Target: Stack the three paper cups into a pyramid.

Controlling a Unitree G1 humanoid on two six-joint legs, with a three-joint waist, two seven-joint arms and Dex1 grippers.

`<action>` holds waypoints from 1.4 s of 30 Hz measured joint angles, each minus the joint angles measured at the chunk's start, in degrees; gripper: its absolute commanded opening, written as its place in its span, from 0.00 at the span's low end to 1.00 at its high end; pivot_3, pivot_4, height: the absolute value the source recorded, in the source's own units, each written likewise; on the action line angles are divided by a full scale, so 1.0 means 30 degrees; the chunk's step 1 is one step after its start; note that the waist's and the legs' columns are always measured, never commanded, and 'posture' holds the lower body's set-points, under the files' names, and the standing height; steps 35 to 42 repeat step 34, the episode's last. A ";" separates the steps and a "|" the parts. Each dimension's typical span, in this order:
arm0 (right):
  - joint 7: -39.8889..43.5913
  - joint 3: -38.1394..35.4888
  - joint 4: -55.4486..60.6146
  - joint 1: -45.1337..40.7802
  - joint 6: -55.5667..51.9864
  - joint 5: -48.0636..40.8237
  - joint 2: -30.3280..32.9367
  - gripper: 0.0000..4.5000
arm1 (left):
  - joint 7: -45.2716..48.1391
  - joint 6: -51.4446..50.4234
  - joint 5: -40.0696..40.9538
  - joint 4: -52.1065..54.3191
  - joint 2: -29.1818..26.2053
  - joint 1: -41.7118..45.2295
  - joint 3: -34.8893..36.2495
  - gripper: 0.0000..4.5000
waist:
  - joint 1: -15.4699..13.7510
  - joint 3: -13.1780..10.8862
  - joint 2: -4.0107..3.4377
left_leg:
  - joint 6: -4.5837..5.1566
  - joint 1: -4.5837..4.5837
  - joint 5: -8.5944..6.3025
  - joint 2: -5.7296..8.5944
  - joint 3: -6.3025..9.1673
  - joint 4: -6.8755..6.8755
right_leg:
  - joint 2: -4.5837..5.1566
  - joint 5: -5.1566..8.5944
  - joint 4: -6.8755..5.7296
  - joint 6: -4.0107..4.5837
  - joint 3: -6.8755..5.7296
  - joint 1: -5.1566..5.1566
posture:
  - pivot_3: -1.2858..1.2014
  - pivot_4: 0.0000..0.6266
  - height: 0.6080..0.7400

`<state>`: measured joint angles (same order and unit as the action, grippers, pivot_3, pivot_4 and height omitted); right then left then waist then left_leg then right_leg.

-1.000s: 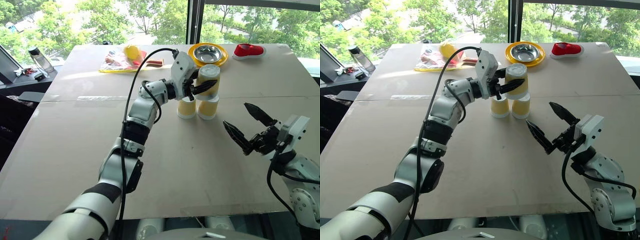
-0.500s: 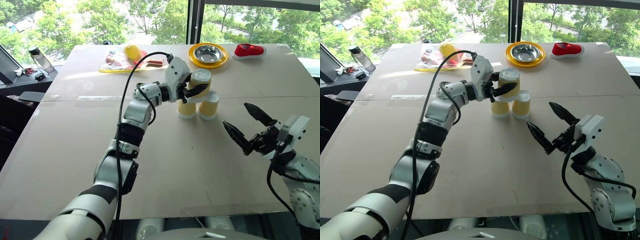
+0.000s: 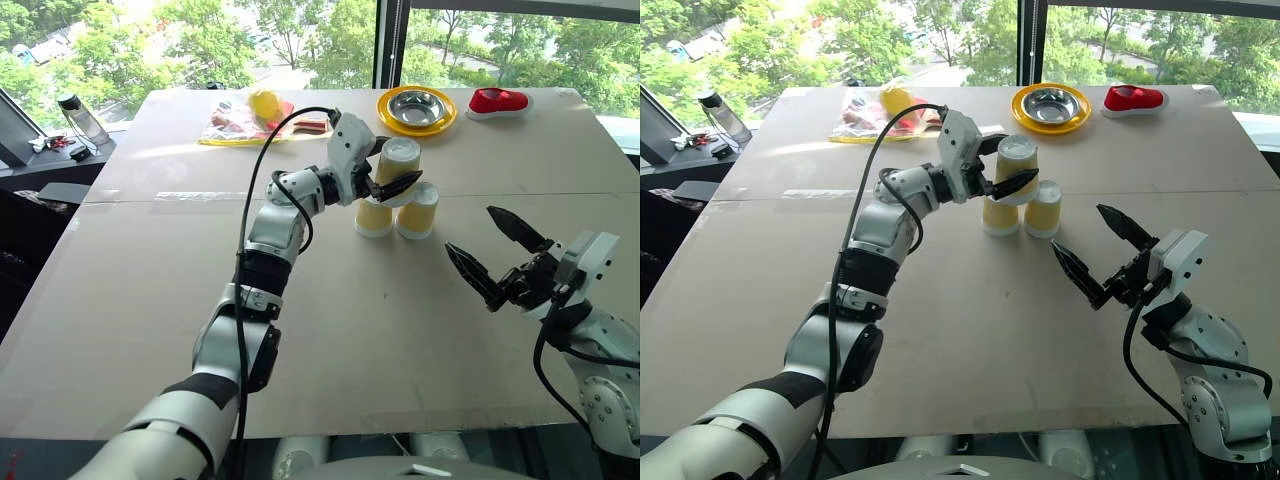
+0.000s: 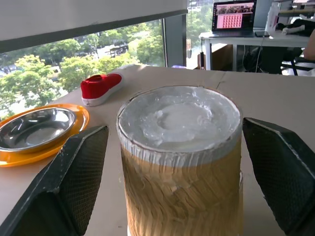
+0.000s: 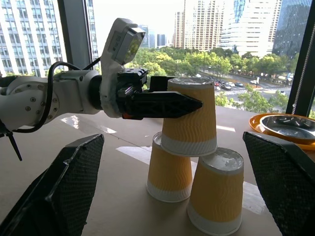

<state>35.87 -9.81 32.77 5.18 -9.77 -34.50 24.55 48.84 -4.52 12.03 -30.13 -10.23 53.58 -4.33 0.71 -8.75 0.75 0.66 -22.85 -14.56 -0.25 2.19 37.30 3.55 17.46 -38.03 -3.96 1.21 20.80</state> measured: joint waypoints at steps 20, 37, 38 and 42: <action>0.1721 0.0131 -0.1854 0.1565 0.1414 0.0806 -0.0076 1.00 | 0.0908 0.0455 0.3959 0.7337 -0.1061 -0.3666 0.2138 0.99 | 0.0157 0.0031 -0.0049 | -0.0037 0.0053 0.0021 -0.0029 -0.0043 -0.0023 | -0.0013 0.0000 -0.0015 0.0001 0.0054 -0.0003 | 0.52 0.24 1.00; 0.4955 0.0202 -0.8195 0.2342 0.4740 0.3115 0.0671 1.00 | -0.2195 -0.5090 0.2013 1.6256 -0.5816 -1.9220 0.0495 0.99 | -0.0278 0.0023 -0.0060 | 0.0024 0.0277 -0.0016 -0.0059 -0.0053 -0.0013 | 0.0055 -0.0008 0.0015 0.0037 0.0078 -0.0256 | 0.52 0.24 1.00; 0.4955 0.0202 -0.8195 0.2342 0.4740 0.3115 0.0671 1.00 | -0.2195 -0.5090 0.2013 1.6256 -0.5816 -1.9220 0.0495 0.99 | -0.0278 0.0023 -0.0060 | 0.0024 0.0277 -0.0016 -0.0059 -0.0053 -0.0013 | 0.0055 -0.0008 0.0015 0.0037 0.0078 -0.0256 | 0.52 0.24 1.00; 0.4955 0.0202 -0.8195 0.2342 0.4740 0.3115 0.0671 1.00 | -0.2195 -0.5090 0.2013 1.6256 -0.5816 -1.9220 0.0495 0.99 | -0.0278 0.0023 -0.0060 | 0.0024 0.0277 -0.0016 -0.0059 -0.0053 -0.0013 | 0.0055 -0.0008 0.0015 0.0037 0.0078 -0.0256 | 0.52 0.24 1.00</action>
